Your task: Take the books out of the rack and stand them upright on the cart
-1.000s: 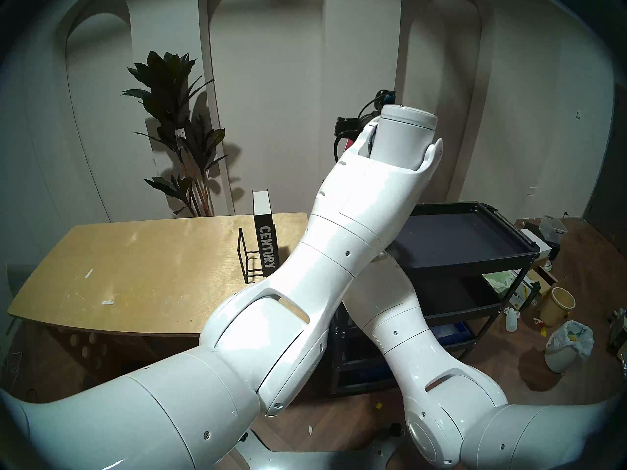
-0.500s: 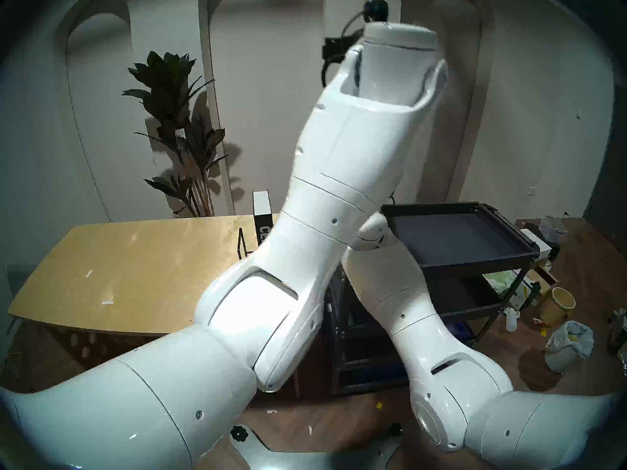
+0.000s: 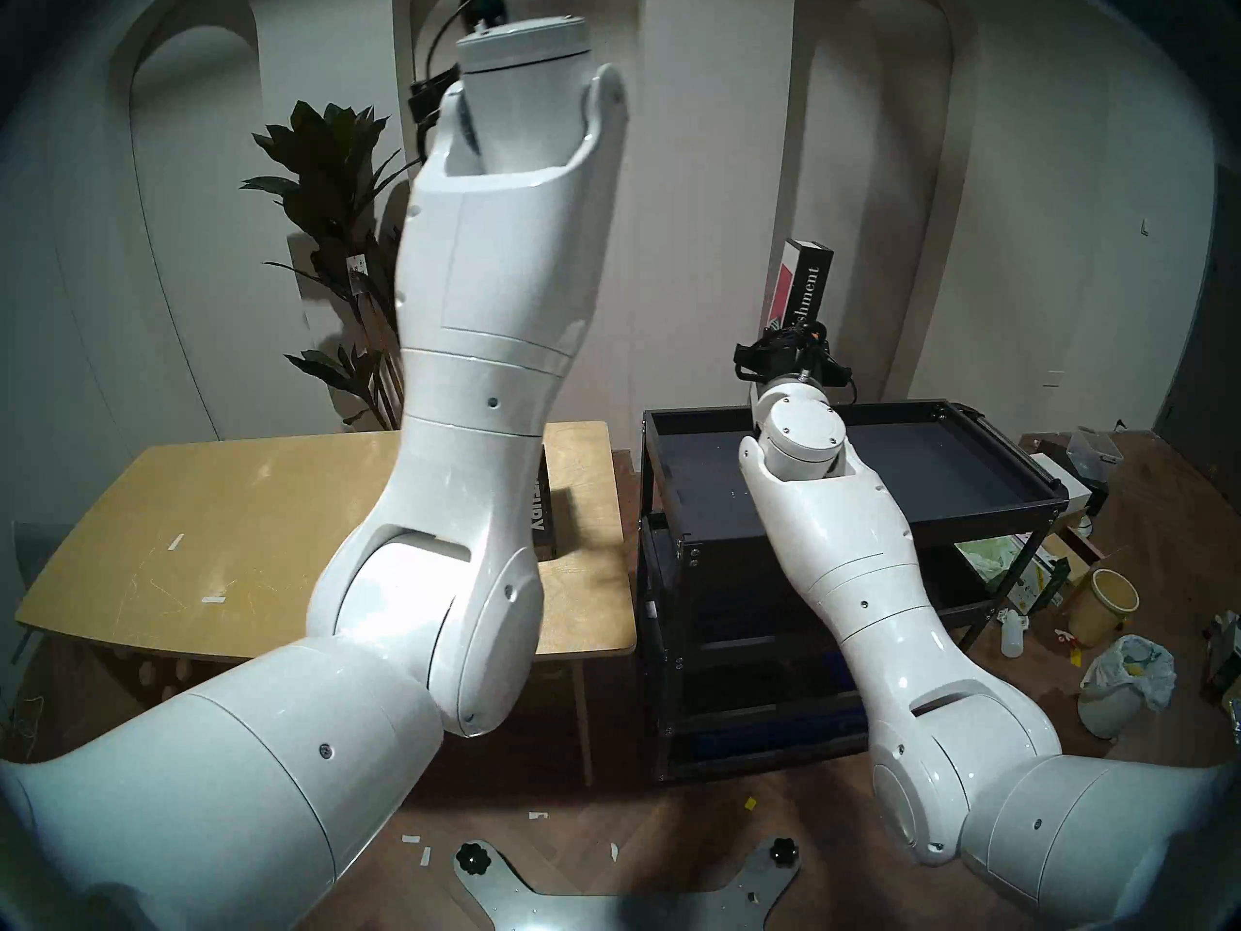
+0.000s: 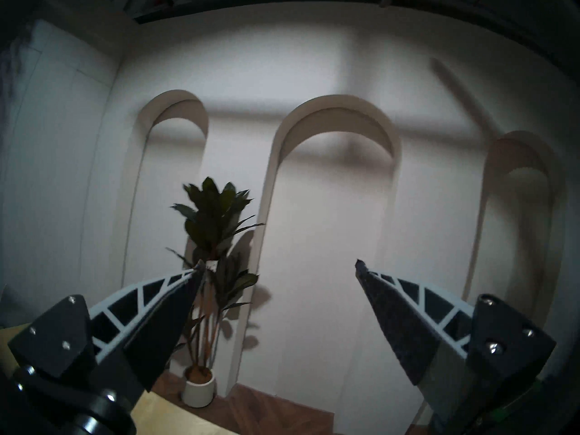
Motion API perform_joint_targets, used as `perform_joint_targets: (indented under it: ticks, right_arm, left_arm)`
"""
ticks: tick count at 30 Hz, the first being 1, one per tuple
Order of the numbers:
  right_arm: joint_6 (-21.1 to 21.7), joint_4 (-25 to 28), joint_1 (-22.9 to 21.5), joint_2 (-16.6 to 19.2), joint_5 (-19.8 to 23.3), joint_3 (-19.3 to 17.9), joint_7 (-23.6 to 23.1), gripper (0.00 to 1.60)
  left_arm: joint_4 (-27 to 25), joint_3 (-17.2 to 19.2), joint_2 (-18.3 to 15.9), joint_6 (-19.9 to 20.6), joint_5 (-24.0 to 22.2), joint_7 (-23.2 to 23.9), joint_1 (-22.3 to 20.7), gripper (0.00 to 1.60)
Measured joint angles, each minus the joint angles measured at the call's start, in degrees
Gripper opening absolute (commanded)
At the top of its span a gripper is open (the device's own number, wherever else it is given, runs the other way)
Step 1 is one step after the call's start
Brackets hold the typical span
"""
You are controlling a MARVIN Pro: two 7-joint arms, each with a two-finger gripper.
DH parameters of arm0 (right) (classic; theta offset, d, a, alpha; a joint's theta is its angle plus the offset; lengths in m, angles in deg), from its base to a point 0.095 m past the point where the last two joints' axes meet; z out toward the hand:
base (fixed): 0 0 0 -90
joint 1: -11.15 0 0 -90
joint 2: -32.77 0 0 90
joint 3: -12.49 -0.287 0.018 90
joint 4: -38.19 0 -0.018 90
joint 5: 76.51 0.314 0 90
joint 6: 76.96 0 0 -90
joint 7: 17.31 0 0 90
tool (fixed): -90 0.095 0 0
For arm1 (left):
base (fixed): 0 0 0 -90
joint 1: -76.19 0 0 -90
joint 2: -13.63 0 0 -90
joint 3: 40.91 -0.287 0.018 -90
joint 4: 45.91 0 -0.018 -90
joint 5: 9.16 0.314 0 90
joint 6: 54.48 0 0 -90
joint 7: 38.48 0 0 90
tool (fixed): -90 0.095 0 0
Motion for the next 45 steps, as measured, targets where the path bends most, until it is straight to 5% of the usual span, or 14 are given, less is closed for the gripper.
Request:
perform_joint_targets:
  ticks: [8, 15, 45]
  right_arm:
    - [-0.04, -1.31, 1.45, 4.29, 2.13, -2.44, -5.30, 0.00]
    - [-0.40, -2.35, 1.70, 7.81, 5.37, -3.57, -14.34, 0.00]
    - [-5.60, -15.69, -1.00, 15.94, 12.44, -1.21, -45.00, 0.00]
  left_arm:
    - [0.03, 7.91, -5.48, 2.20, -0.38, 1.47, 5.24, 1.60]
    - [-0.19, 13.26, -9.70, 4.63, -2.64, 4.98, 11.33, 1.60]
    - [-8.40, 16.10, -17.87, 7.08, -10.91, 25.05, 32.34, 1.60]
